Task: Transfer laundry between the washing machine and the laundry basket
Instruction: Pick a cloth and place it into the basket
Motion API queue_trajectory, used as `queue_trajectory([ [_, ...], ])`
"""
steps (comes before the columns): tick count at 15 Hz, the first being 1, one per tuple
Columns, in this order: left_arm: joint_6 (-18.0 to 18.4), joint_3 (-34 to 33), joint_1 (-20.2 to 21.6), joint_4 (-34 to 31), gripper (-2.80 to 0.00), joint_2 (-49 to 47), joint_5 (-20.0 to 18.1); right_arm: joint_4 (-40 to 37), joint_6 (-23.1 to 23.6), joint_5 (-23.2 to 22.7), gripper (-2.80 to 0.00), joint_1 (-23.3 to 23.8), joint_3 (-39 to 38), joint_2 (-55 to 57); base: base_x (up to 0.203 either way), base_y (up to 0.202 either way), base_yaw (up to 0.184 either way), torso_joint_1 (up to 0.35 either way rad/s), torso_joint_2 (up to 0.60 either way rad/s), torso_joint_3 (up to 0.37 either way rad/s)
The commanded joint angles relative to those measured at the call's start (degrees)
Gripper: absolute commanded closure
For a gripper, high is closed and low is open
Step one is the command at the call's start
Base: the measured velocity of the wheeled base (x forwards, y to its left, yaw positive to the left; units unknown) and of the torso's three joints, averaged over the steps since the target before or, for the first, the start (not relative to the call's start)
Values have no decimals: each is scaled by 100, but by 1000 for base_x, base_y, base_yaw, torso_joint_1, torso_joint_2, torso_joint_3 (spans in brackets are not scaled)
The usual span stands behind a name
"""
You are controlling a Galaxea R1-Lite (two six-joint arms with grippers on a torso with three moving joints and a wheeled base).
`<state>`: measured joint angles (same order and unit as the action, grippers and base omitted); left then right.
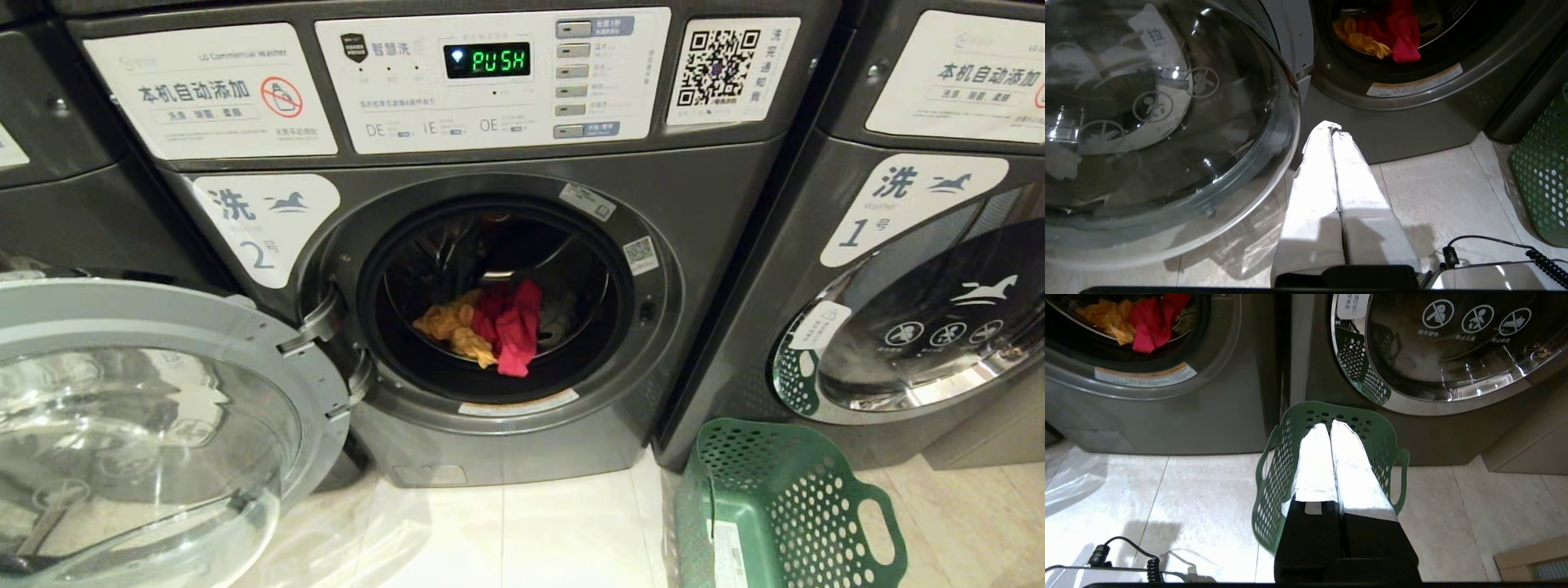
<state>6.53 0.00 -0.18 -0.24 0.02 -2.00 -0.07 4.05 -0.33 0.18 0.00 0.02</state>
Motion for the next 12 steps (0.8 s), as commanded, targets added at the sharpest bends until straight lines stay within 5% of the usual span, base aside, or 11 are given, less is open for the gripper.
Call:
queue_trajectory([
  [1, 6, 0, 1, -2, 0, -8, -2, -1, 8, -2, 0, 2, -6, 6, 191, 0, -4, 2, 2, 2],
  [12, 15, 0, 1, -2, 0, -11, -2, -1, 8, 6, 0, -1, -9, 6, 25, 0, 1, 2, 0, 0],
])
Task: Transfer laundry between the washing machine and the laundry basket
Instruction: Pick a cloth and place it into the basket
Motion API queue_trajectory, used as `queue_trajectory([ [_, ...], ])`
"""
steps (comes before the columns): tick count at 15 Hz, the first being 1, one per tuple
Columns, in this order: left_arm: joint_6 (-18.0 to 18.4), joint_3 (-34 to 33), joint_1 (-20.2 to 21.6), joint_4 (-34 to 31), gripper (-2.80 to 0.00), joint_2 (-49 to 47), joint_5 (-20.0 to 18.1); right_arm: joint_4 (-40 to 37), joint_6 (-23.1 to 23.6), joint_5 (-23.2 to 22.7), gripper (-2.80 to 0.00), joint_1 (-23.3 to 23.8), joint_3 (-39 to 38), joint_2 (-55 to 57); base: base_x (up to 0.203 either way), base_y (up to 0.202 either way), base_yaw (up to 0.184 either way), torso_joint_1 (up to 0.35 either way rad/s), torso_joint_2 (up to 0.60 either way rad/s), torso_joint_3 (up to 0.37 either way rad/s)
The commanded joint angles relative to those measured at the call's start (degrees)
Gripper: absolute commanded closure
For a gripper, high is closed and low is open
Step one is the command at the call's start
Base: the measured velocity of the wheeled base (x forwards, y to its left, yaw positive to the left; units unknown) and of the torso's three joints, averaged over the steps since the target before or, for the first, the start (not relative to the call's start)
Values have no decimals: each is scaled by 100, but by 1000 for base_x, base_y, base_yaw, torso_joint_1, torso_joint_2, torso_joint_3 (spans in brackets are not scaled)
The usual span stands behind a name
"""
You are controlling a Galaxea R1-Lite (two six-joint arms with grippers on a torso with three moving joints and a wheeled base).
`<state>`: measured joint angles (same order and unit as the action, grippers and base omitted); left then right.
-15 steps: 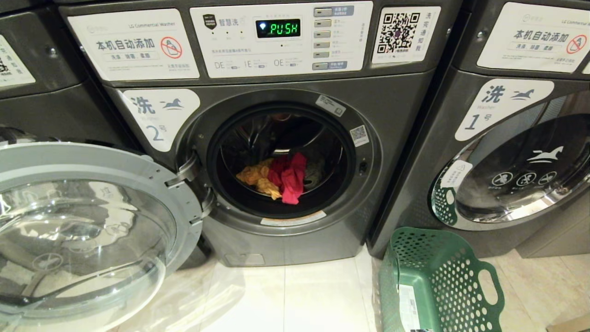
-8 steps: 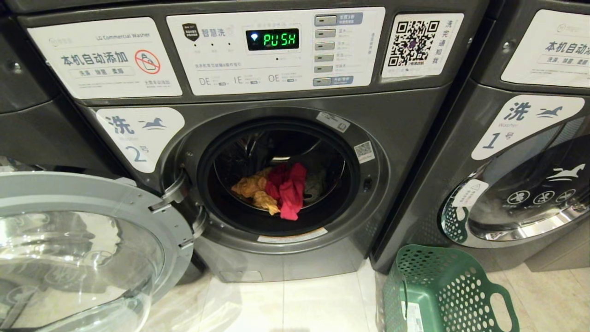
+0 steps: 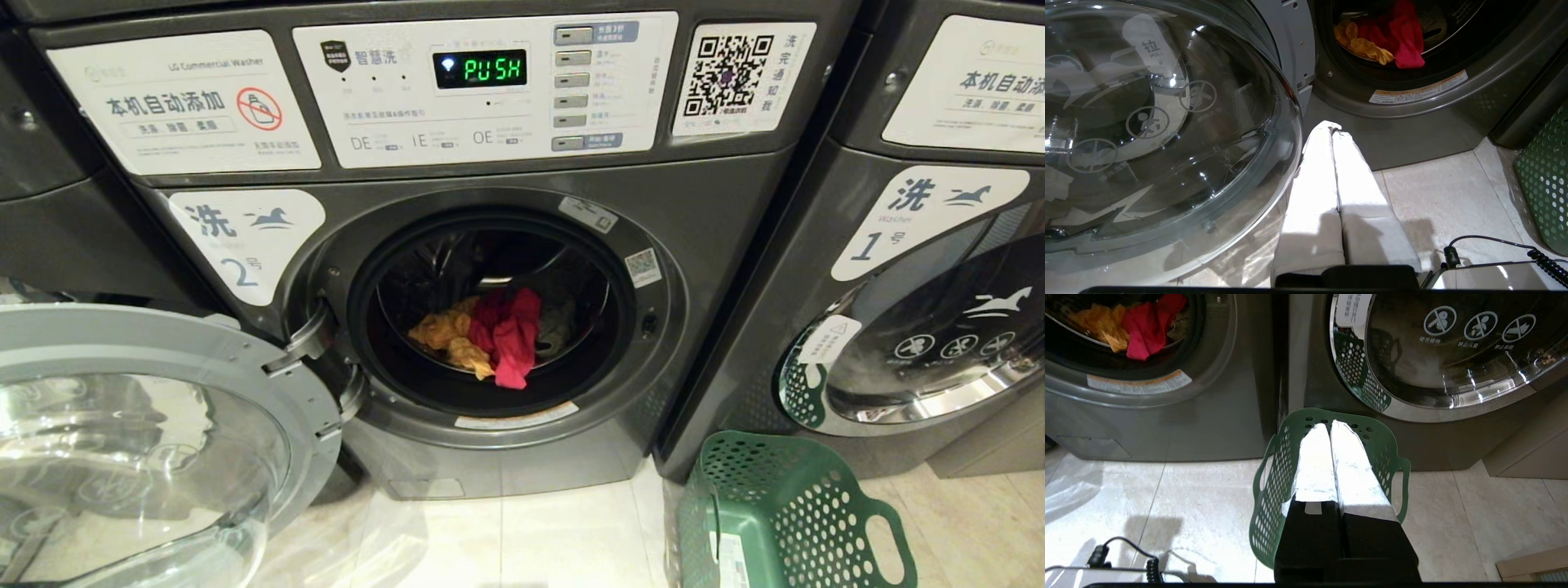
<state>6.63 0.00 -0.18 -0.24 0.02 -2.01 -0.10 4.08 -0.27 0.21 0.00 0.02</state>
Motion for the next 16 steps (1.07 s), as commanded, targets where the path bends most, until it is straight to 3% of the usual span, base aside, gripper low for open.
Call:
queue_trajectory([
  [1, 5, 0, 1, -2, 0, -11, -1, 1, -4, 0, 0, -4, -9, 6, -4, -14, 101, 2, 5, 2],
  [10, -4, 0, 1, -2, 0, -11, -1, 1, -4, 0, 0, -4, 0, 6, 1, -9, 163, 1, 2, 2],
  [16, -4, 0, 1, -2, 0, -11, -1, 1, 75, -43, 0, -4, 9, 6, 0, 0, 9, 0, 1, 0],
])
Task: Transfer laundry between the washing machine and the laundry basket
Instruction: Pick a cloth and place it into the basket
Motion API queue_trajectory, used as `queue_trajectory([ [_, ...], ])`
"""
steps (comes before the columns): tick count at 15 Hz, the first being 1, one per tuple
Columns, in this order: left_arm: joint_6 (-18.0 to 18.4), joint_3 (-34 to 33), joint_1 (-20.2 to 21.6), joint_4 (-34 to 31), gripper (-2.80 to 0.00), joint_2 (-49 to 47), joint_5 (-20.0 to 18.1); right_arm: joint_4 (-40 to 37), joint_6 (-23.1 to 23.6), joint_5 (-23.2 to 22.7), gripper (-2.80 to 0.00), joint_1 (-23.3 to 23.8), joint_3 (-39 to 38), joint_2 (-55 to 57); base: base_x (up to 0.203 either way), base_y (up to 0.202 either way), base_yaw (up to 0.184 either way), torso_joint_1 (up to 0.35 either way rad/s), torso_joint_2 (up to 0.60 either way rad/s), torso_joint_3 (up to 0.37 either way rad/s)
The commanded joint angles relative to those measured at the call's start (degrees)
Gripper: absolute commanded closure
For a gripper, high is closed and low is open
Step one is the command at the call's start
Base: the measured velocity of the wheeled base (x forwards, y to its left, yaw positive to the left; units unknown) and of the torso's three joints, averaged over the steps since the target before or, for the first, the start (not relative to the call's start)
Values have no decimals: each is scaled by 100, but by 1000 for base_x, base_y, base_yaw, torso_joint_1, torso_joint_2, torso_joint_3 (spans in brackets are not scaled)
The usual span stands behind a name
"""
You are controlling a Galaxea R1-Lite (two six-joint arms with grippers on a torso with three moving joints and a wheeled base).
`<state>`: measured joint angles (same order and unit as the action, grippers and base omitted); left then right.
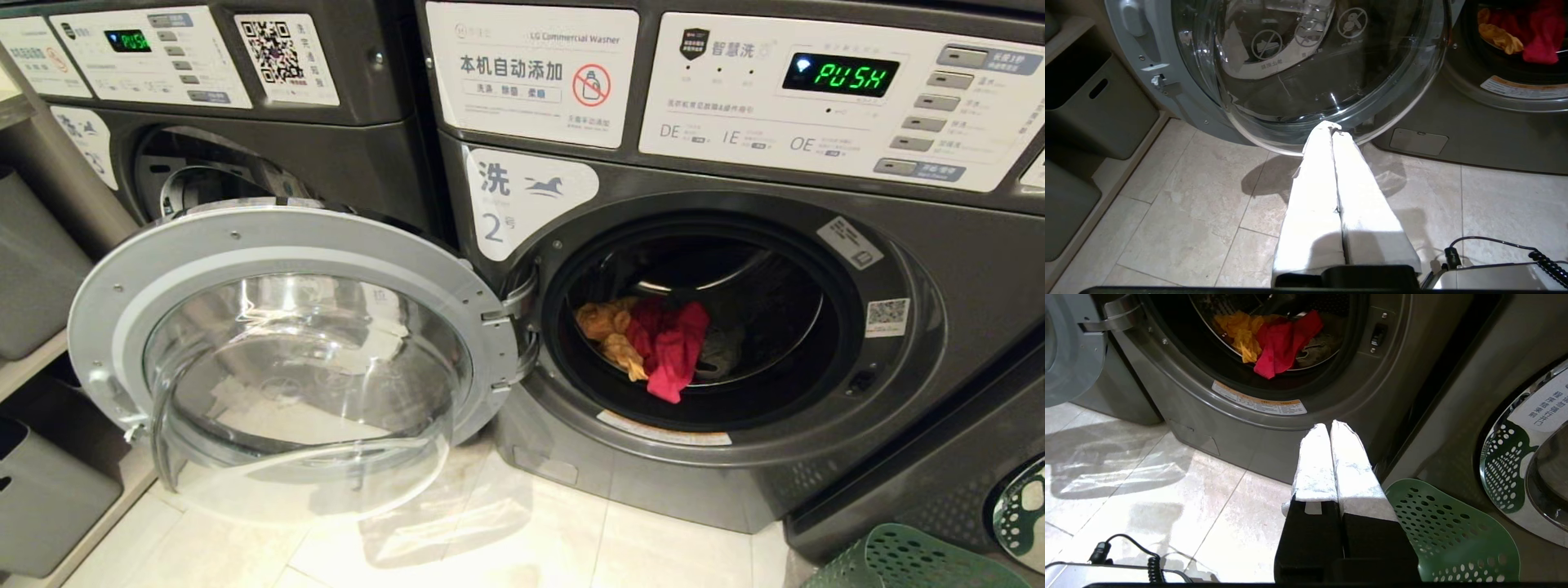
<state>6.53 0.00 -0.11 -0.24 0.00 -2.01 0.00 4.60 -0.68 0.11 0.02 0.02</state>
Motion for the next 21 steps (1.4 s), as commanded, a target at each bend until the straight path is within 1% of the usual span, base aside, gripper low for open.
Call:
queue_trajectory([
  [1, 7, 0, -7, -2, 0, -8, -1, -9, 15, 16, 0, 7, 6, 6, 0, 0, 0, 0, 0, 0],
  [5, -11, 0, -7, -2, 0, -9, -1, 9, 6, 13, 0, 7, -2, 6, 0, 0, 0, 0, 0, -8],
  [7, -11, 0, -7, -2, 0, -9, -1, -6, 71, -22, 0, 7, 6, 11, 0, 0, 0, 6, 5, -128],
  [9, -11, 0, -7, -2, 0, -9, -1, -12, 339, -18, 0, 7, 18, 7, 0, 0, 0, 3, 2, -176],
  [11, -10, 0, -7, -2, 0, -9, -1, -17, 595, -169, 0, 7, 24, 33, 0, 0, 0, 4, 0, -201],
  [15, -20, 0, -7, -2, 0, -9, 8, -26, 540, -195, 0, 15, 60, 60, 0, 0, 0, 1, 3, -195],
  [18, -29, 0, -7, -2, 0, -9, 8, -75, 300, -69, 0, 15, 753, 405, 0, 0, 0, 3, 1, -199],
  [20, -20, 0, -7, -3, 0, 0, 8, -96, 441, -101, 0, 11, 1264, 822, 0, 0, 0, -2, 3, -200],
  [21, -20, 0, -7, -2, 0, -4, 8, -96, 525, -188, 0, 9, 1460, 1086, 0, 0, 0, 5, 4, -195],
])
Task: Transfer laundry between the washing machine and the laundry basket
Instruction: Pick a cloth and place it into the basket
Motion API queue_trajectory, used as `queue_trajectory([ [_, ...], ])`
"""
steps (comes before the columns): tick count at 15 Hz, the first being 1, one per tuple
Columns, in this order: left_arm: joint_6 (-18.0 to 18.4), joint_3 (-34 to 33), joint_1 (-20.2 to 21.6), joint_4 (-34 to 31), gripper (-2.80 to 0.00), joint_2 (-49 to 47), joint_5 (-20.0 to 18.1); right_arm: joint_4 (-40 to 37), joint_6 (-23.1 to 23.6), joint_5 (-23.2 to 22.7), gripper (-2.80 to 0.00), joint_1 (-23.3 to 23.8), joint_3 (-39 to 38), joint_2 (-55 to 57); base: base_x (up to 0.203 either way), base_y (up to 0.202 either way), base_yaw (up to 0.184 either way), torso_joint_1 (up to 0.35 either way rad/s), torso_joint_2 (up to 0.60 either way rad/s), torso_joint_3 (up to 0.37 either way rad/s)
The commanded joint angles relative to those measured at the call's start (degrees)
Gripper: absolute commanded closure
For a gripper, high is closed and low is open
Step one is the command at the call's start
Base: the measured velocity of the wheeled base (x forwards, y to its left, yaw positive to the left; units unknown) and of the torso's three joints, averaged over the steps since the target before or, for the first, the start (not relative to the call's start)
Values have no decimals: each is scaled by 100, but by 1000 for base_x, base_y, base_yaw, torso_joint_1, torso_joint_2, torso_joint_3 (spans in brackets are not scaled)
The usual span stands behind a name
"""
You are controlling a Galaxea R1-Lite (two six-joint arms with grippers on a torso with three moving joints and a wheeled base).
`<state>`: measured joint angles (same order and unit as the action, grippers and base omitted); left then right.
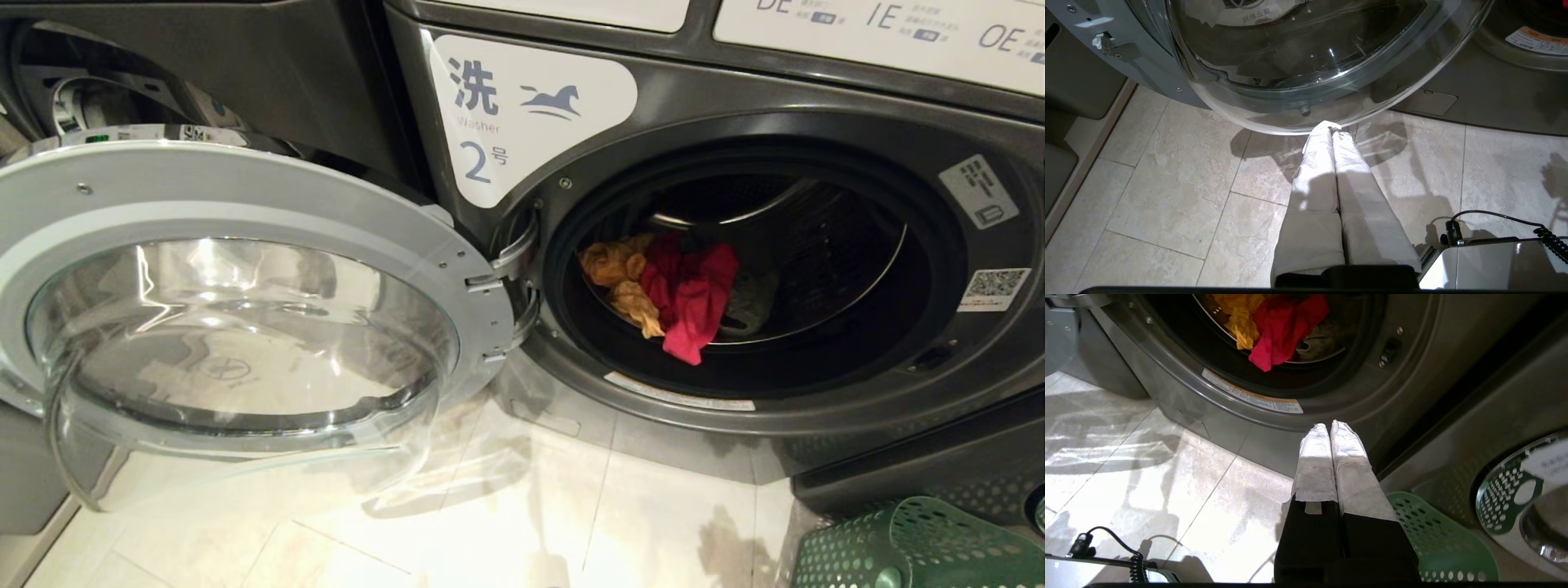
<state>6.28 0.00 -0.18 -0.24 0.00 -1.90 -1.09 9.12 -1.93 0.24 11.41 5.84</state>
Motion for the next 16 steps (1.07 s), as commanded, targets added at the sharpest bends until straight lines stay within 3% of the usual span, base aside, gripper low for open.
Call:
queue_trajectory([
  [1, 14, 0, 1, -2, 0, -9, -12, 12, 142, -214, 0, -3, 451, 759, 0, 0, 0, 5, 0, -203],
  [5, 14, 0, 1, -2, 0, -9, -12, -38, 658, -972, 0, -2, 163, 1628, 0, 0, 0, 3, 3, -196],
  [10, 31, 0, 1, -2, 0, -1, -12, 58, 1289, -1150, 0, -21, 16, 3390, 0, 0, 0, 2, 2, -84],
  [16, -67, 0, 1, -11, 0, 0, 14, 1923, 1435, -1136, 0, -815, 358, 5888, 0, 0, 0, 0, 0, 0],
])
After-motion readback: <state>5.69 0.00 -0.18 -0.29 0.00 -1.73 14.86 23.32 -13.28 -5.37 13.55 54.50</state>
